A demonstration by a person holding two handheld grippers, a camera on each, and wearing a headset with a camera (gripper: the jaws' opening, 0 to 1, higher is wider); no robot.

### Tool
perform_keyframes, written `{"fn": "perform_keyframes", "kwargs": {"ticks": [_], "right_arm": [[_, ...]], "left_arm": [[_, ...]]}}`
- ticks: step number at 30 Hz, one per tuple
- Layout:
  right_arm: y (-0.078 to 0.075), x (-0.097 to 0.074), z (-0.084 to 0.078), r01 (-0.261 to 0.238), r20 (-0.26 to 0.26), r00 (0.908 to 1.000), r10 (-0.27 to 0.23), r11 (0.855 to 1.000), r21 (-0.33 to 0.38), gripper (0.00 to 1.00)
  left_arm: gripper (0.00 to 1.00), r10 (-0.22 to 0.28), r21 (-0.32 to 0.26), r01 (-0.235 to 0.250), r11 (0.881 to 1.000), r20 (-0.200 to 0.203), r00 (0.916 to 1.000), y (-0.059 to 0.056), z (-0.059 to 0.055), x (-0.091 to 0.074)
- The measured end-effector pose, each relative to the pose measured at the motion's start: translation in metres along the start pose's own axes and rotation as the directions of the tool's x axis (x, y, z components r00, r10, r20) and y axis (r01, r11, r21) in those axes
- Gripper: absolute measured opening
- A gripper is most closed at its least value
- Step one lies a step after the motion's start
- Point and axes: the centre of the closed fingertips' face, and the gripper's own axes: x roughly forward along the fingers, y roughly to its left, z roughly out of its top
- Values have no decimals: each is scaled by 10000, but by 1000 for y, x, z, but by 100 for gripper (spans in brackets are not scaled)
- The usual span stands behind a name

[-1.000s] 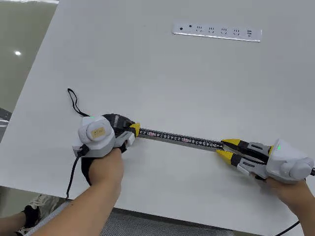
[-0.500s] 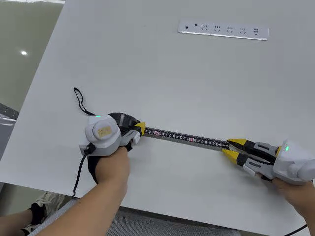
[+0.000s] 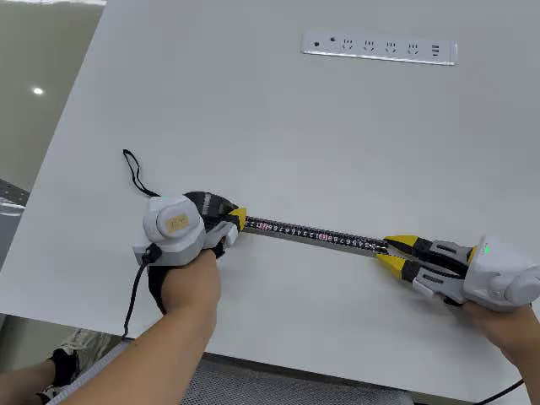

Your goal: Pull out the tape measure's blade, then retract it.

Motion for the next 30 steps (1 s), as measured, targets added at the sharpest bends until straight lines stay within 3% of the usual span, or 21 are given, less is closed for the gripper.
{"fn": "perform_keyframes", "kwargs": {"ticks": [30], "right_arm": [[15, 28, 11, -612, 20, 9981, 612, 9981, -113, 14]], "left_arm": [[67, -85, -29, 85, 10000, -82, 9999, 1, -1, 1]]}}
